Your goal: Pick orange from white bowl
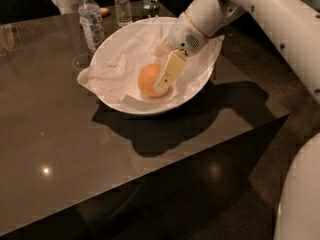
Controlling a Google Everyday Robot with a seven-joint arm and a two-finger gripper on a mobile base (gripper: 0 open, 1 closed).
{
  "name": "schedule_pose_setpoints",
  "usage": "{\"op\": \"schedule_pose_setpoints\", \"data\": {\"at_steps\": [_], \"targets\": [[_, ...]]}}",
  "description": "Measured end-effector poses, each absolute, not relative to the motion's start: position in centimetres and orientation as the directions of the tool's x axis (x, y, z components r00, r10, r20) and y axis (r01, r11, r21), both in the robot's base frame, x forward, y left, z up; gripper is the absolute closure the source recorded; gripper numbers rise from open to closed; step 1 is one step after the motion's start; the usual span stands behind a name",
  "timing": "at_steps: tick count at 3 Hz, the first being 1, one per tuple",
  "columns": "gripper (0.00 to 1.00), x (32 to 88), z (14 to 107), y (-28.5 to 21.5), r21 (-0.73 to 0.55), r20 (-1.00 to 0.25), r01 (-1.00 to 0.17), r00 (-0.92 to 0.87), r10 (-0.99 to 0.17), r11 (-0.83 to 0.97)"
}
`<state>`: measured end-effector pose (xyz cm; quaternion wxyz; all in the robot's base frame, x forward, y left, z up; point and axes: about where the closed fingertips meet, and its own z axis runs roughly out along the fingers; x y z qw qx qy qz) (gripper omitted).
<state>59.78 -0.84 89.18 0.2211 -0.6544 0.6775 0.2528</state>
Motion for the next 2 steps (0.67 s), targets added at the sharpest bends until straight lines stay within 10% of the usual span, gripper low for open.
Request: {"op": "schedule_pose_setpoints", "data": {"at_steps": [2], "targets": [[0.26,59.7,87.5,-1.4,0.104,-0.669,-0.994,-0.097,-0.737,0.036]]}}
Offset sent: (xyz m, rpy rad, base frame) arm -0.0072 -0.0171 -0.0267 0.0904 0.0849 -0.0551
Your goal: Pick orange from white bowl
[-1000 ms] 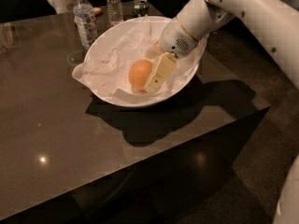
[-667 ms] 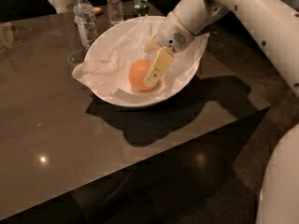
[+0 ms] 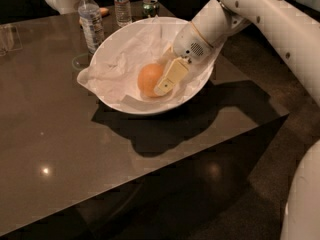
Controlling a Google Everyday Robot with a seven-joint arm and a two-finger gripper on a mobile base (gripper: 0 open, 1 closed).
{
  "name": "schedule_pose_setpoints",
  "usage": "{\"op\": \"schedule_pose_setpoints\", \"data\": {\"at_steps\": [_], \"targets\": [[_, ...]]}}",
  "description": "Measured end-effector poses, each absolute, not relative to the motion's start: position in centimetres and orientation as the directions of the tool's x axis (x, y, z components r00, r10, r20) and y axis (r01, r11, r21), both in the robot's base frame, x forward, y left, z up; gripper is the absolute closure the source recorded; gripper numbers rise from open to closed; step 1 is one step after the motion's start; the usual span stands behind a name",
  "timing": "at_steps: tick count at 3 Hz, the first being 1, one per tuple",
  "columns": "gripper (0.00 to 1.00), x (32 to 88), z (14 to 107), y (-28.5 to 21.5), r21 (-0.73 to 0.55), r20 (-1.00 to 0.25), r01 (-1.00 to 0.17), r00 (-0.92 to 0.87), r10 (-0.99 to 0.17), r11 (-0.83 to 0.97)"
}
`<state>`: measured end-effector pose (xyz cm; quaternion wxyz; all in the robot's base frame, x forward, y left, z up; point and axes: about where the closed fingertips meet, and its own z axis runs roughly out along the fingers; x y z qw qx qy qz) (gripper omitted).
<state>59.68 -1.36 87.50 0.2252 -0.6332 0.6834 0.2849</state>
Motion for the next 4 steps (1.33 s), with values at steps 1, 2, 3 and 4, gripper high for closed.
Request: {"op": "schedule_pose_setpoints", "data": {"at_steps": [1,2,3,4], "targets": [[0.22,59.58,86.31,-1.01,0.140,-0.673,-0.990,-0.117,-0.731,0.030],[0.19,59.84,85.67,-0.43,0.164,-0.672,-0.986,-0.126,-0.730,0.019],[0.27,59.92,85.71,-0.29,0.163,-0.673,-0.986,-0.125,-0.729,0.019],[0.46,60.03,86.03,-0.22,0.147,-0.676,-0.989,-0.124,-0.727,0.032]]}}
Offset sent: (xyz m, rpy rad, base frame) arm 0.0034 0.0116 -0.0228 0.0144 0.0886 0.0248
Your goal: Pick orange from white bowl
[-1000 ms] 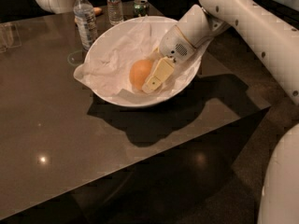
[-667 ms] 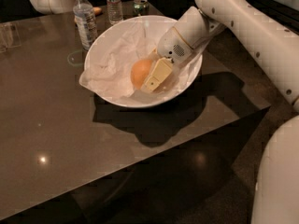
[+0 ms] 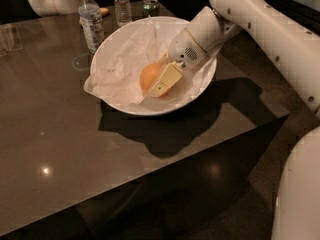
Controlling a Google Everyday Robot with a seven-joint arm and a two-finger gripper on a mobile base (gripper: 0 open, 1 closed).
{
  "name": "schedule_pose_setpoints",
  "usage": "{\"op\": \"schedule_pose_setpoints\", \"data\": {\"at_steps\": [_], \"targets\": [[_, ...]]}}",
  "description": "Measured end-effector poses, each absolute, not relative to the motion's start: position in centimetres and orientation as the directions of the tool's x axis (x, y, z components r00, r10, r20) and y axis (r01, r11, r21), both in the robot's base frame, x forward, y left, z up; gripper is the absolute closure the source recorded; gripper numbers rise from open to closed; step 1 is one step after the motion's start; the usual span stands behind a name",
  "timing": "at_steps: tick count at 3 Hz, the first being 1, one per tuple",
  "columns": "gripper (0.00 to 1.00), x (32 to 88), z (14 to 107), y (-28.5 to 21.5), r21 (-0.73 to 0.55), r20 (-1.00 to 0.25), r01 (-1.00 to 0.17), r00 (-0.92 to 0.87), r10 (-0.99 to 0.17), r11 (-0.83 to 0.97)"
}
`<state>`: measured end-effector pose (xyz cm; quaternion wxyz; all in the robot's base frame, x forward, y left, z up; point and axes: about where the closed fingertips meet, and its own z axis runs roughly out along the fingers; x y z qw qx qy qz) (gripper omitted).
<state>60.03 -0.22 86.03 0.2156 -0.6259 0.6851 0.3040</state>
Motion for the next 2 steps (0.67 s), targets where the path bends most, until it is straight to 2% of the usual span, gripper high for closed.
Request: {"op": "schedule_pose_setpoints", "data": {"at_steps": [1,2], "targets": [[0.69,59.7,87.5,-0.9,0.093,-0.689,-0.994,-0.110,-0.717,0.063],[0.93,58.7,90.5,-1.7,-0.018,-0.696,-0.995,-0.055,-0.716,0.094]]}}
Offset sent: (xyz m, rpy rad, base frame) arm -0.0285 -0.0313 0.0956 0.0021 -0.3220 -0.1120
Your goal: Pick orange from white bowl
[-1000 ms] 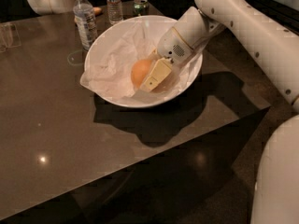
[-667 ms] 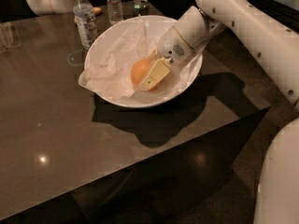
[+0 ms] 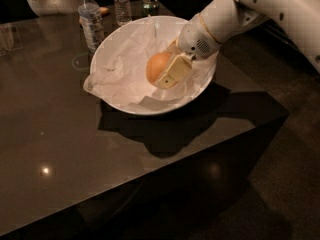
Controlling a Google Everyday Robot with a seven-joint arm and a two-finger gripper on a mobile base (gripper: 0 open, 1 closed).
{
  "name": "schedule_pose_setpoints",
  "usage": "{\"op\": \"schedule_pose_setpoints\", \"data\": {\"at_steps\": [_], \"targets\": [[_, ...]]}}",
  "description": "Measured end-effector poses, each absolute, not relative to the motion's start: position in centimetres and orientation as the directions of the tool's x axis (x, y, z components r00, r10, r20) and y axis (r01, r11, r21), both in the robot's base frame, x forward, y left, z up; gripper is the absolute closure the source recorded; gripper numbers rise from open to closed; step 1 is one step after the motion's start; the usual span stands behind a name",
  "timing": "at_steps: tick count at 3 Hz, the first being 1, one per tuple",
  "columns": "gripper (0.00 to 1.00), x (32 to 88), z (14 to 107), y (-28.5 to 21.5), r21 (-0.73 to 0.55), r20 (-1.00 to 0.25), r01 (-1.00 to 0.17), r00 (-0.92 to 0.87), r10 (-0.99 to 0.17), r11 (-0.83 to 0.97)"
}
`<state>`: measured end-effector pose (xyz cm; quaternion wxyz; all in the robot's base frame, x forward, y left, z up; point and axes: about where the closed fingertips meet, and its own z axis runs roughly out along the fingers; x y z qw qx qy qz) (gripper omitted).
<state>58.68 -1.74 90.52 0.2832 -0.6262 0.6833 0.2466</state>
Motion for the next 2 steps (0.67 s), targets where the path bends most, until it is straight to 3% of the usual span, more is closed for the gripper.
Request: {"op": "schedule_pose_setpoints", "data": {"at_steps": [1,2], "targets": [[1.00,56.0,94.8,-2.4,-0.143,-0.711,-0.984,0.030,-0.703,0.103],[1.00,51.8,98.5,-3.5,-0.239,-0.732,-0.962,0.092,-0.675,0.129]]}}
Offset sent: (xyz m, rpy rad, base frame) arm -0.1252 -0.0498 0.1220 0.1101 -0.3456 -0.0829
